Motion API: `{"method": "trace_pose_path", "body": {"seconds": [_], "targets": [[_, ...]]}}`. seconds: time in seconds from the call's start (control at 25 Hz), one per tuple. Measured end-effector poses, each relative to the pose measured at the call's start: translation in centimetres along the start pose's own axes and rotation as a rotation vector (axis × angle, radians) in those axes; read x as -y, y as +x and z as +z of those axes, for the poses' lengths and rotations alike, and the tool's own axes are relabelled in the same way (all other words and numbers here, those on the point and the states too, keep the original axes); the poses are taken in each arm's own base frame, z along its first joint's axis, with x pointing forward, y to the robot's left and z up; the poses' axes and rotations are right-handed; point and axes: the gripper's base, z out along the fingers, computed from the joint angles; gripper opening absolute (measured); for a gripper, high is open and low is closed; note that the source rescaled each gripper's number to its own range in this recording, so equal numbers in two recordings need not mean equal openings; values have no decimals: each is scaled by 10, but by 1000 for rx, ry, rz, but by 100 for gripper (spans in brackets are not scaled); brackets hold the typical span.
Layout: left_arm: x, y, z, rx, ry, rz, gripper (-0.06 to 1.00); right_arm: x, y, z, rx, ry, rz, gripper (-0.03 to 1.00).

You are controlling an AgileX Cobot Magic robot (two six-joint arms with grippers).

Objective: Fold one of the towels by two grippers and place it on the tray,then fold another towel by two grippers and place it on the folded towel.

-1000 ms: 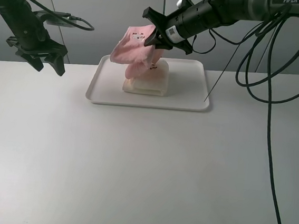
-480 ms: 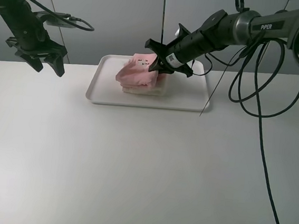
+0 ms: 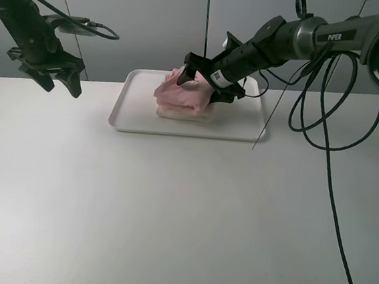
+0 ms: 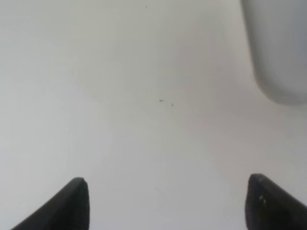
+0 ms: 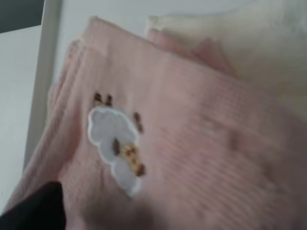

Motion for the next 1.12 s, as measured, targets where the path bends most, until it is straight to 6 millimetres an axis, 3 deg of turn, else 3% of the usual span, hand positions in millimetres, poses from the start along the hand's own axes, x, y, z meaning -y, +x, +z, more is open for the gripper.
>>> {"method": "trace_pose_path", "body": {"seconds": [0.2,0.4,0.48,0.68,0.88,0.96,1.12], "targets": [[0,0,0,-4,1,0,85,-12,-10,-27,23,76,-166,100],[0,0,-5,4,-1,-1,85,-31,-24,-80,71,227,-333,100],[1,0,-15,28,-6,0,85,-36,-27,-99,81,284,-365,100],[5,3,-66,170,-35,8,85,-50,-28,-147,131,389,-430,100],[14,35,-97,272,-58,6,85,-39,11,-180,106,465,-444,100],[18,61,-105,289,-64,0,85,-28,39,-190,82,479,-444,100],[23,116,-115,321,-81,-21,85,-22,92,-233,89,483,-447,100]]}}
